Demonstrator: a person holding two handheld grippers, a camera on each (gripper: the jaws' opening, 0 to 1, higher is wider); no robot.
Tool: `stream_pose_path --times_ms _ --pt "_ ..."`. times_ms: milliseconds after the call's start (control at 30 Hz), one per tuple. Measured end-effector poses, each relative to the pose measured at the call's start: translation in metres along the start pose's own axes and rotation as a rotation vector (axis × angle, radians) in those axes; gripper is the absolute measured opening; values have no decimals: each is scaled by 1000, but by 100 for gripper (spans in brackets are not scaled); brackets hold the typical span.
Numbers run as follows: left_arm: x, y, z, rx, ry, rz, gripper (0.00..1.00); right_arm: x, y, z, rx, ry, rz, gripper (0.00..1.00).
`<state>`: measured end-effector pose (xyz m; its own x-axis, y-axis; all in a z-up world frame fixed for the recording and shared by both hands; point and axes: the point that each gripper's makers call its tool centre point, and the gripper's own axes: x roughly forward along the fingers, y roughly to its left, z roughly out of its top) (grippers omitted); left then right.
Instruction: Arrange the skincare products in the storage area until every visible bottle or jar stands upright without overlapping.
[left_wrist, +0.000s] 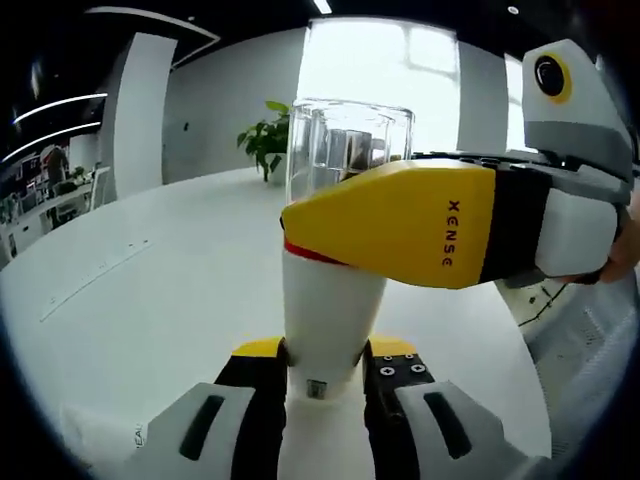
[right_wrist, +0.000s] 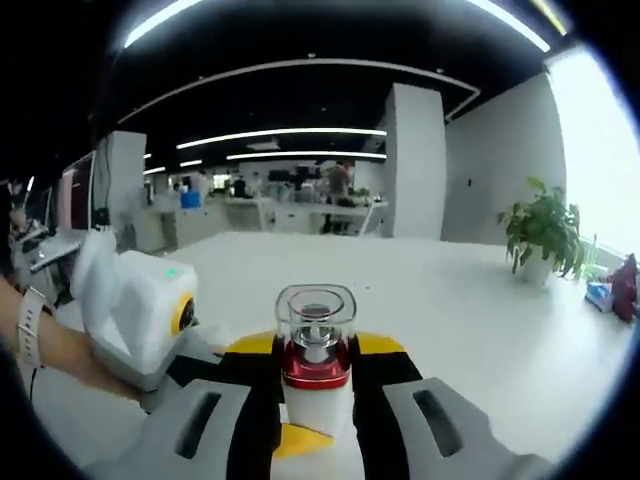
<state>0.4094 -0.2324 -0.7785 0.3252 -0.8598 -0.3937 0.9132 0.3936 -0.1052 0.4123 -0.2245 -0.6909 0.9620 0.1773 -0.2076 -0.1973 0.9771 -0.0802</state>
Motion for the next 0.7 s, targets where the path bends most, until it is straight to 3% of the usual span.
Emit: stream_pose_path --times_ms 400,700 --pt "2 0 2 44 12 -29 24 3 -4 1 -9 -17 -33 27" --pt "1 2 2 33 11 -14 24 7 -8 -6 27 11 -2 40"
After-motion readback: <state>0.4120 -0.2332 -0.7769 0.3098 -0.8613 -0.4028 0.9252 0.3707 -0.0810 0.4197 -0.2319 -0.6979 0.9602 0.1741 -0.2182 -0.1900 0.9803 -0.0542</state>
